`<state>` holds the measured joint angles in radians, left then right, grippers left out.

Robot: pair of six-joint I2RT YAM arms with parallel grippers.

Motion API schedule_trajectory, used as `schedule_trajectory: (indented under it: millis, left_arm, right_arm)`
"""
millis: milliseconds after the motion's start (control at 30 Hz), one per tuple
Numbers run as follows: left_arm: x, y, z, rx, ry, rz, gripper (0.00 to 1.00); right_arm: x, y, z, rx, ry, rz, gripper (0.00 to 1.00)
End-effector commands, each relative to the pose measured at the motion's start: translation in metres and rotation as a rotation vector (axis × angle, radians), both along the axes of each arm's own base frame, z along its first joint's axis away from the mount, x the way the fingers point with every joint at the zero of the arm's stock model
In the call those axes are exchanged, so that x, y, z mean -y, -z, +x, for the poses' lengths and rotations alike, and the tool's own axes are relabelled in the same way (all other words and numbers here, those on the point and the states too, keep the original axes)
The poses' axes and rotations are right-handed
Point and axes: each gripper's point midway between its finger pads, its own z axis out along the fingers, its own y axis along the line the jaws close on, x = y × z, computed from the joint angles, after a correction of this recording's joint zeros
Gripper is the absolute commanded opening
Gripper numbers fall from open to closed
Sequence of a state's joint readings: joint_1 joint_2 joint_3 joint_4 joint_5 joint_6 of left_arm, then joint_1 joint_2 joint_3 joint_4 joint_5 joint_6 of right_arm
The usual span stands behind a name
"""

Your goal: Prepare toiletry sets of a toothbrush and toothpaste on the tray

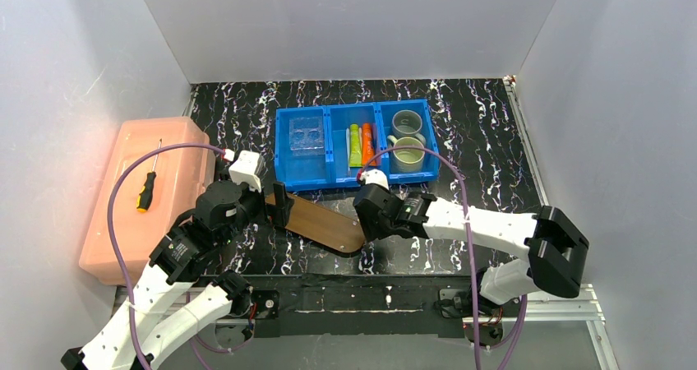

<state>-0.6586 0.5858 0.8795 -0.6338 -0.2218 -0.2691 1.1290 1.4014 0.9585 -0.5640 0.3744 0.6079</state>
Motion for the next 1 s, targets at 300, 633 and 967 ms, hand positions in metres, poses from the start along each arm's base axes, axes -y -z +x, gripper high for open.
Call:
schedule_trajectory:
  millis: [300,633,967]
  left_arm:
    - [-0.001,-0.001,0.000,0.001,-0.001,0.012,0.99]
    - [-0.001,0.000,0.000,-0.003,0.002,0.013,0.99]
    - [-0.001,0.000,0.000,-0.002,0.000,0.013,0.99]
  right_arm:
    - [-0.024,0.021,-0.004,-0.033,0.027,0.032,0.56]
    - [-0.022,0.034,-0.005,-0.044,0.028,-0.010,0.55]
    - [-0.013,0.041,-0.004,-0.035,0.034,-0.059,0.54]
